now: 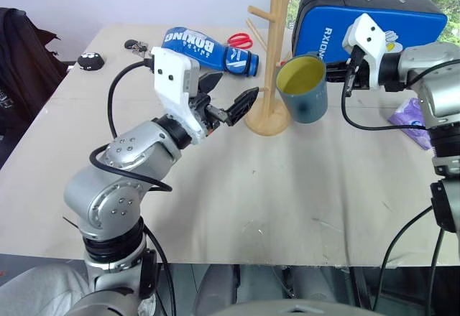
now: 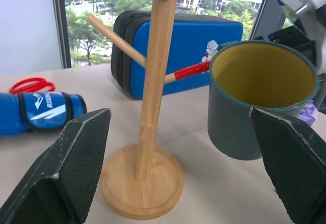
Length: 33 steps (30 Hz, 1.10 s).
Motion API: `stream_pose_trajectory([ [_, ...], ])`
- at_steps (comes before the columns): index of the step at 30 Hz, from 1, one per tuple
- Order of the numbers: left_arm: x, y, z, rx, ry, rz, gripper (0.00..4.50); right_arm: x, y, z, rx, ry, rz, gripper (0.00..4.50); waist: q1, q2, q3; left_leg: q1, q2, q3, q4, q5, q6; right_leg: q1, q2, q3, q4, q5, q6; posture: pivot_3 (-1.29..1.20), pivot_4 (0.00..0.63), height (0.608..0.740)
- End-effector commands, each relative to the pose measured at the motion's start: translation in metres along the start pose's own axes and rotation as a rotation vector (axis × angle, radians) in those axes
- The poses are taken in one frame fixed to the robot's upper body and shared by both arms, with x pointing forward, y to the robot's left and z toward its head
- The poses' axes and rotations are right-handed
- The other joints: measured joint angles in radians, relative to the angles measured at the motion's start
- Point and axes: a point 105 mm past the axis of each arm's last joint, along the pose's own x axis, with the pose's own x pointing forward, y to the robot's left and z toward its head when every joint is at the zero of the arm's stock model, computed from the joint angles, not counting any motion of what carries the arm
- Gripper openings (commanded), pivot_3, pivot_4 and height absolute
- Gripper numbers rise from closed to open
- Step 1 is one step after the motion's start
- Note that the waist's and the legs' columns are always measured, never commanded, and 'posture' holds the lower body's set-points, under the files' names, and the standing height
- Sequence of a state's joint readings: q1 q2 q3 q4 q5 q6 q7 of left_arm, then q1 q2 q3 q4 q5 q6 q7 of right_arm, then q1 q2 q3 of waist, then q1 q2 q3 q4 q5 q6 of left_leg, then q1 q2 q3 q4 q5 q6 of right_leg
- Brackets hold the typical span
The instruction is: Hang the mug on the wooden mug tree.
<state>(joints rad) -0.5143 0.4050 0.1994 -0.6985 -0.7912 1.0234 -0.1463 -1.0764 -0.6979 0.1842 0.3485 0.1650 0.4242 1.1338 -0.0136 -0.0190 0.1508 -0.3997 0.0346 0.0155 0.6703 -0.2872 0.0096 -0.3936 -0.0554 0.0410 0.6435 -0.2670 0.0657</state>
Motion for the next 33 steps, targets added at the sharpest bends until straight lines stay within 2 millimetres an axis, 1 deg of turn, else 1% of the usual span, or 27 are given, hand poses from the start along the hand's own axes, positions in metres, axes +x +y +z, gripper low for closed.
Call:
stream_pose_trajectory([
  [1, -0.003, -0.008, 0.012, 0.008, -0.056, -0.022, 4.5, -0.003, 0.001, 0.027, -0.073, -0.042, 0.001, 0.08, 0.001, 0.0, 0.0, 0.0, 0.0, 0.0, 0.0, 0.0, 0.0, 0.0, 0.0, 0.0, 0.0, 0.0, 0.0, 0.0, 0.15, 0.737],
  [8, -0.004, -0.006, 0.012, 0.014, -0.052, -0.024, 4.5, 0.002, 0.001, 0.031, -0.073, -0.032, -0.023, 0.08, 0.001, 0.0, 0.0, 0.0, 0.0, 0.0, 0.0, 0.0, 0.0, 0.0, 0.0, 0.0, 0.0, 0.0, 0.0, 0.0, 0.15, 0.737],
  [15, -0.013, -0.017, 0.016, 0.015, -0.086, -0.129, 4.5, 0.008, -0.001, 0.028, -0.06, -0.011, -0.035, 0.08, -0.001, 0.0, 0.0, 0.0, 0.0, 0.0, 0.0, 0.0, 0.0, -0.001, 0.0, 0.0, 0.0, 0.0, 0.0, 0.0, 0.15, 0.737],
  [19, -0.014, -0.019, 0.016, 0.011, -0.095, -0.148, 4.5, 0.008, -0.002, 0.027, -0.058, -0.008, -0.039, 0.08, 0.001, 0.0, 0.0, 0.0, 0.0, 0.0, 0.0, 0.0, 0.0, -0.001, 0.0, 0.0, 0.0, 0.0, 0.0, 0.0, 0.15, 0.737],
  [22, -0.015, -0.019, 0.018, 0.002, -0.109, -0.148, 4.5, 0.007, -0.005, 0.03, -0.063, -0.017, -0.056, 0.82, 0.0, 0.0, 0.0, 0.0, -0.001, 0.0, 0.0, 0.0, 0.0, -0.001, 0.0, 0.0, 0.001, 0.0, 0.0, 0.0, 0.15, 0.737],
  [26, -0.017, -0.018, 0.019, -0.008, -0.124, -0.147, 4.5, 0.003, -0.008, 0.03, -0.063, -0.018, -0.065, 2.74, -0.001, 0.0, 0.0, 0.0, -0.001, 0.001, 0.0, 0.0, 0.0, -0.001, 0.0, 0.001, 0.001, 0.0, 0.0, 0.0, 0.15, 0.737],
  [27, -0.017, -0.018, 0.02, -0.011, -0.128, -0.147, 4.5, 0.002, -0.008, 0.03, -0.064, -0.02, -0.068, 3.32, -0.001, 0.0, 0.0, 0.0, -0.001, 0.0, 0.0, 0.0, 0.0, -0.001, 0.0, 0.001, 0.001, 0.0, 0.0, 0.0, 0.15, 0.737],
  [28, -0.017, -0.018, 0.02, -0.015, -0.131, -0.148, 4.5, 0.0, -0.009, 0.03, -0.063, -0.022, -0.073, 3.74, 0.0, 0.0, 0.0, 0.0, -0.001, 0.001, 0.0, 0.0, 0.0, -0.001, 0.0, 0.001, 0.001, 0.0, 0.0, 0.0, 0.15, 0.737],
  [29, -0.017, -0.018, 0.021, -0.016, -0.133, -0.148, 4.5, -0.002, -0.01, 0.031, -0.064, -0.025, -0.075, 4.32, 0.0, 0.0, 0.0, 0.0, -0.001, 0.001, 0.0, 0.0, 0.0, -0.001, 0.0, 0.0, 0.001, 0.0, 0.0, 0.0, 0.15, 0.737],
  [30, -0.017, -0.018, 0.021, -0.019, -0.136, -0.149, 4.5, -0.008, -0.011, 0.034, -0.055, -0.039, -0.082, 4.48, 0.0, 0.0, 0.0, 0.0, -0.001, 0.001, 0.0, 0.0, 0.0, -0.001, 0.0, 0.0, 0.001, 0.0, 0.0, 0.0, 0.15, 0.737],
  [33, -0.019, -0.019, 0.02, -0.025, -0.134, -0.151, 4.5, -0.026, -0.009, 0.04, -0.03, -0.072, -0.074, 4.48, 0.001, 0.0, 0.0, 0.0, -0.001, 0.0, 0.0, 0.0, 0.0, -0.001, 0.0, 0.0, 0.001, 0.0, 0.0, 0.0, 0.15, 0.737],
])
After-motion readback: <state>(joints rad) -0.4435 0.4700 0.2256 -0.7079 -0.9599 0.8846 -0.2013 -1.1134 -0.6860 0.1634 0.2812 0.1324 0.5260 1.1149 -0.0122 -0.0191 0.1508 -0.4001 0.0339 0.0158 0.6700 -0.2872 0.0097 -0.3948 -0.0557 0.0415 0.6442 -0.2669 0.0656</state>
